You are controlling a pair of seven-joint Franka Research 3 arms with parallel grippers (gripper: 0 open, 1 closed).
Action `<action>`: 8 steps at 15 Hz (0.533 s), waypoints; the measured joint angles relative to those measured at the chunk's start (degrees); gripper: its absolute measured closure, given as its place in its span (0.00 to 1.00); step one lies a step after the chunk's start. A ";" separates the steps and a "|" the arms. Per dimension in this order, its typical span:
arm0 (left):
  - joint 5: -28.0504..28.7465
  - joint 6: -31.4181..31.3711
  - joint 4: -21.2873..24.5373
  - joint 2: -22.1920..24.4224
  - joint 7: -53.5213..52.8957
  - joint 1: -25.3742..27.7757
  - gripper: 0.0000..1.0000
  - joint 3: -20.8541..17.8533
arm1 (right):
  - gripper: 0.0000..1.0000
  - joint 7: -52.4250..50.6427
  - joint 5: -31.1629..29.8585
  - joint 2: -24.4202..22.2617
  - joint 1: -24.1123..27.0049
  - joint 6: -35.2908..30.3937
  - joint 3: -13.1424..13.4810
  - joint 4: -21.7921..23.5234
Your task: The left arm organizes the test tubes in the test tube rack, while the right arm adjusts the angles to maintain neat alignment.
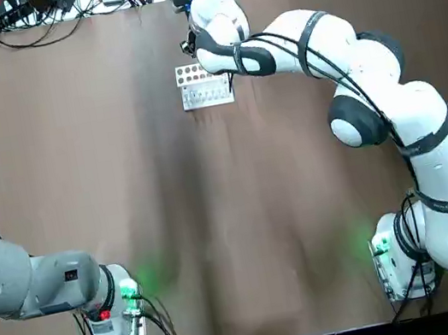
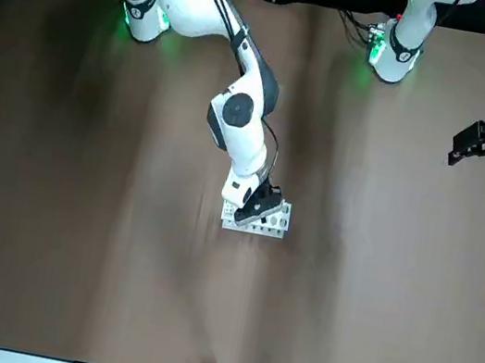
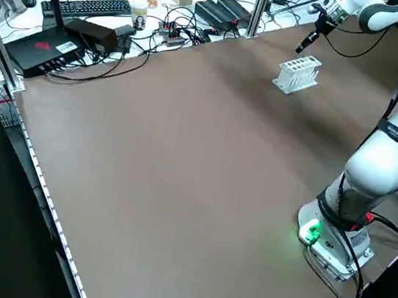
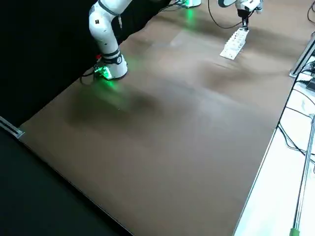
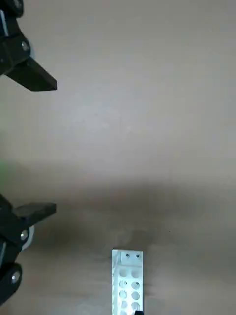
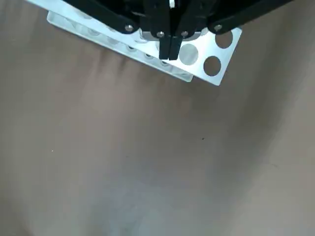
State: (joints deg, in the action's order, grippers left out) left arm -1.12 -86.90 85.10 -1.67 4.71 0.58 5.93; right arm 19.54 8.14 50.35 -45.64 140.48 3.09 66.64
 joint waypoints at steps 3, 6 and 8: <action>0.00 0.00 0.12 -0.09 0.00 0.00 0.00 0.01 | 0.99 -0.28 -0.03 0.00 0.00 0.00 0.06 -0.12; 0.00 -0.12 0.21 -0.49 0.00 0.00 0.00 0.01 | 0.99 -0.44 -0.04 -0.13 0.02 -0.67 0.15 -0.45; 0.00 -1.42 0.25 -1.41 0.00 0.00 0.00 0.00 | 0.99 -1.39 -0.05 -0.62 0.14 -4.03 0.20 -1.13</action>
State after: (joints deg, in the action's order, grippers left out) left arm -1.12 -88.32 85.35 -3.08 4.71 0.58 5.94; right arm 18.14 8.09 49.73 -45.50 136.45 3.29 65.51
